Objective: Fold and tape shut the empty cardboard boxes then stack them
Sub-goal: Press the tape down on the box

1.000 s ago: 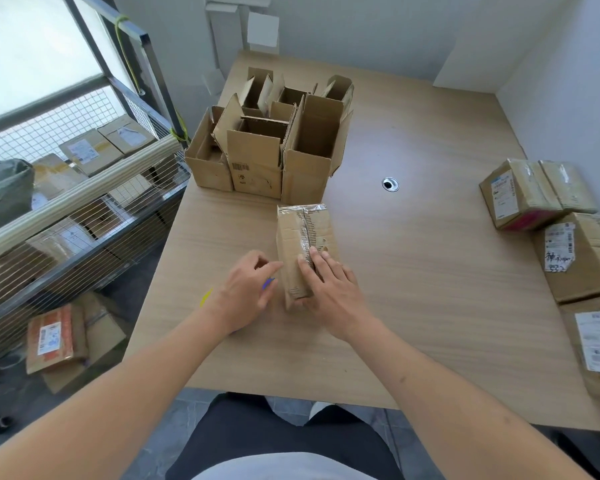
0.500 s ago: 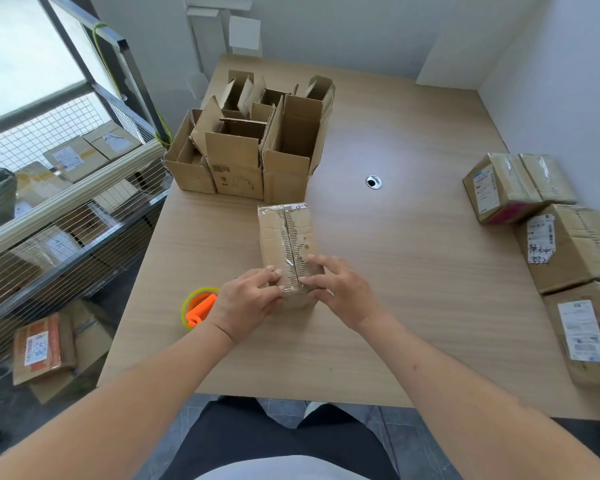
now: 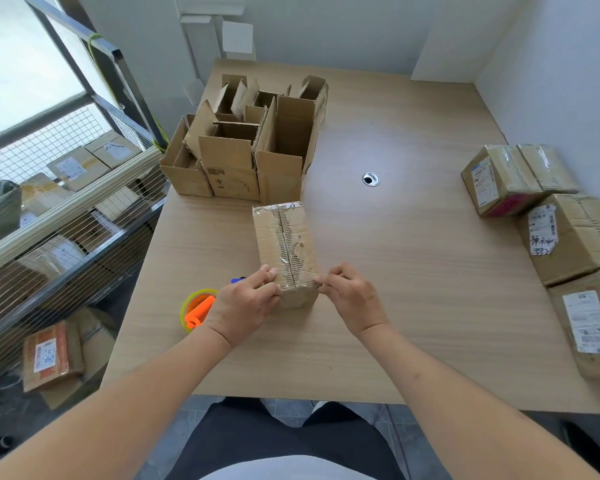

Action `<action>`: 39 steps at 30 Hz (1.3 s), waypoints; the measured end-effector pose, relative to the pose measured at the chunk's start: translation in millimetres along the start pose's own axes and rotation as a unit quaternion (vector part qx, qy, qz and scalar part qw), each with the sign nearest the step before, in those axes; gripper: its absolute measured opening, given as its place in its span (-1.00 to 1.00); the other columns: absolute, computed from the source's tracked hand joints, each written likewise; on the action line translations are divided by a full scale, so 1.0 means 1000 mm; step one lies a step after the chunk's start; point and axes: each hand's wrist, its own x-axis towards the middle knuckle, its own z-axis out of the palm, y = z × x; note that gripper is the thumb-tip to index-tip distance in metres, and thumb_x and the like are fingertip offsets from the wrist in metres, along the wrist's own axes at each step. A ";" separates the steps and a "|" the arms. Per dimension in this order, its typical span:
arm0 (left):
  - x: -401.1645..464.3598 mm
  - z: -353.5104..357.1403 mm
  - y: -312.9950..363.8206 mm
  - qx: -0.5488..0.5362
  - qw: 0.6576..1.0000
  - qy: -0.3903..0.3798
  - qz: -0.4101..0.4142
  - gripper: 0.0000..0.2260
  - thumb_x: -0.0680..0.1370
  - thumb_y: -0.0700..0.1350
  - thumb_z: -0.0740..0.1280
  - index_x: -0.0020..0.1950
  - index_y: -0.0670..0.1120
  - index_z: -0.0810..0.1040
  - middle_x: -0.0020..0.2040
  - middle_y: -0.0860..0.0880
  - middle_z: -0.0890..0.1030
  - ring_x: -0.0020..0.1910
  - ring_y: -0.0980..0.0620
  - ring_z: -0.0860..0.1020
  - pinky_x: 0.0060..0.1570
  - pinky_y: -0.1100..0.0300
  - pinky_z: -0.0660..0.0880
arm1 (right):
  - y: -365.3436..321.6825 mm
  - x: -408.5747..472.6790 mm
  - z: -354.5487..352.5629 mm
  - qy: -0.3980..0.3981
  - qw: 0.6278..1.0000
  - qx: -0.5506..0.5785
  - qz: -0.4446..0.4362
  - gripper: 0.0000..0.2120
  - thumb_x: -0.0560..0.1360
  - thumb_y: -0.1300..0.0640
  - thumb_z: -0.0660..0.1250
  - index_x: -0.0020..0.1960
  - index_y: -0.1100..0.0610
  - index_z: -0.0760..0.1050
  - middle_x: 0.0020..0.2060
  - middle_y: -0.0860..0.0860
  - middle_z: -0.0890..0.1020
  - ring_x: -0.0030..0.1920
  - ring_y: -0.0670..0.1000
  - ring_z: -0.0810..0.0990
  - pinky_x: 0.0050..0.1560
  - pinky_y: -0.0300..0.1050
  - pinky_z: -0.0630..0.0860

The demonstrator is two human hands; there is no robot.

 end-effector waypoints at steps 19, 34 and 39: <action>0.010 0.013 0.000 -0.011 0.998 -0.023 0.055 -0.82 0.53 -0.19 0.38 0.03 -0.08 0.76 0.13 -0.05 0.72 0.13 -0.05 0.70 0.21 0.20 0.54 | -0.031 -0.017 -0.002 -0.053 0.984 -0.050 0.165 -0.38 0.58 0.05 0.40 0.56 0.21 0.32 0.36 0.14 0.58 0.28 0.16 0.59 0.29 -0.04 0.48; 0.032 0.012 0.014 -0.092 0.987 -0.105 0.084 -0.57 0.35 -0.44 0.55 0.13 -0.07 0.74 0.12 0.02 0.73 -0.05 -0.05 0.69 -0.20 0.18 0.64 | -0.041 -0.010 -0.009 -0.120 0.947 -0.154 0.256 0.26 0.20 -0.43 0.45 0.61 0.16 -0.07 0.35 0.10 0.24 0.32 0.17 0.39 0.29 0.06 0.48; 0.047 0.008 0.016 -0.083 0.993 -0.085 0.016 -0.62 0.45 -0.35 0.41 0.24 -0.10 0.68 0.30 -0.11 0.64 0.19 -0.17 0.66 -0.05 -0.09 0.67 | -0.043 0.001 -0.021 -0.196 0.928 -0.209 0.239 0.27 0.19 -0.21 0.58 0.61 0.12 -0.13 0.44 0.12 0.16 0.37 0.21 0.34 0.34 0.06 0.42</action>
